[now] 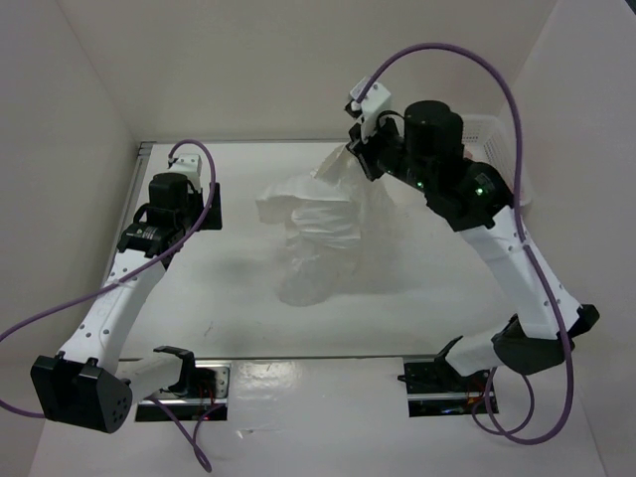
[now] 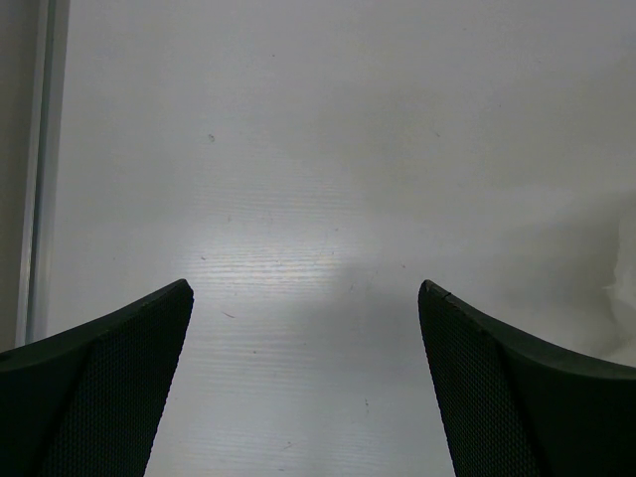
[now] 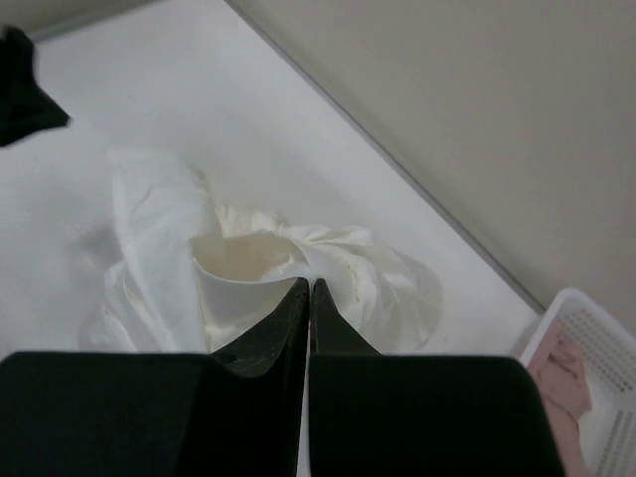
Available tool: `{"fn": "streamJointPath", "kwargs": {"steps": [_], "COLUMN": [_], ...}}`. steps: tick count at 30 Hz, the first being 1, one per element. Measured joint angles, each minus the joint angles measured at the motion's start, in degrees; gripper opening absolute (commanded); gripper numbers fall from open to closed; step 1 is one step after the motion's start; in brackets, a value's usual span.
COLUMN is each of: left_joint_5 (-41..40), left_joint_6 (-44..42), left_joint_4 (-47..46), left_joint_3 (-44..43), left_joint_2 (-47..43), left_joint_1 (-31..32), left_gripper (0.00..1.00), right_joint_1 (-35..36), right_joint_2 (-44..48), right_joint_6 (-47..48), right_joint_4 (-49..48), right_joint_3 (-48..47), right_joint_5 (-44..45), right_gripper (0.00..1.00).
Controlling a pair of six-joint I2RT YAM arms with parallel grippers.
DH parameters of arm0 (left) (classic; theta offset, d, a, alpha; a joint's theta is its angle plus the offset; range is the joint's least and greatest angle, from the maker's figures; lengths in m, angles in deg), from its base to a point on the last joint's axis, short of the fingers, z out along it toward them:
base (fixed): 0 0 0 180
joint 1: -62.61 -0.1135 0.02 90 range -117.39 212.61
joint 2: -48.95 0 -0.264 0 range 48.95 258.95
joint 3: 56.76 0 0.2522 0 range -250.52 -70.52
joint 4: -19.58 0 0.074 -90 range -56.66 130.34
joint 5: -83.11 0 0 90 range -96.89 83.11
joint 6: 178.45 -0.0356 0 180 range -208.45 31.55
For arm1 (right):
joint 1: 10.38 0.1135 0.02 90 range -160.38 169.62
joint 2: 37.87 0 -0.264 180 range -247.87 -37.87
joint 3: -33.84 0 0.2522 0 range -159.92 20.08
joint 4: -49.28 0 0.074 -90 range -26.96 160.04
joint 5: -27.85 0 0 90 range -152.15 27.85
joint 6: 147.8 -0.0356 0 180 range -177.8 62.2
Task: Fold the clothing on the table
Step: Flatten the skirt out
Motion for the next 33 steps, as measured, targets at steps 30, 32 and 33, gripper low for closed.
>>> {"fn": "streamJointPath", "kwargs": {"steps": [30, 32, 33], "left_joint_5": [0.63, 0.70, 0.85], "left_joint_6": [0.00, 0.02, -0.04], "left_joint_4": [0.00, 0.00, 0.00], "left_joint_3": [0.00, 0.00, 0.00], "left_joint_2": [0.00, 0.00, 0.00], "left_joint_1": [0.00, 0.00, 0.00], "left_gripper": [1.00, 1.00, 1.00], "right_joint_1": [-0.11, -0.09, -0.09], "right_joint_2": [-13.14, -13.75, -14.14], "right_joint_6": [-4.63, -4.83, -4.94], "right_joint_4": [12.68, 13.53, 13.84], "right_joint_3": [-32.00, -33.53, -34.18], "right_joint_5": [-8.55, -13.51, -15.67], "right_gripper": [0.00, 0.00, 0.00]}}
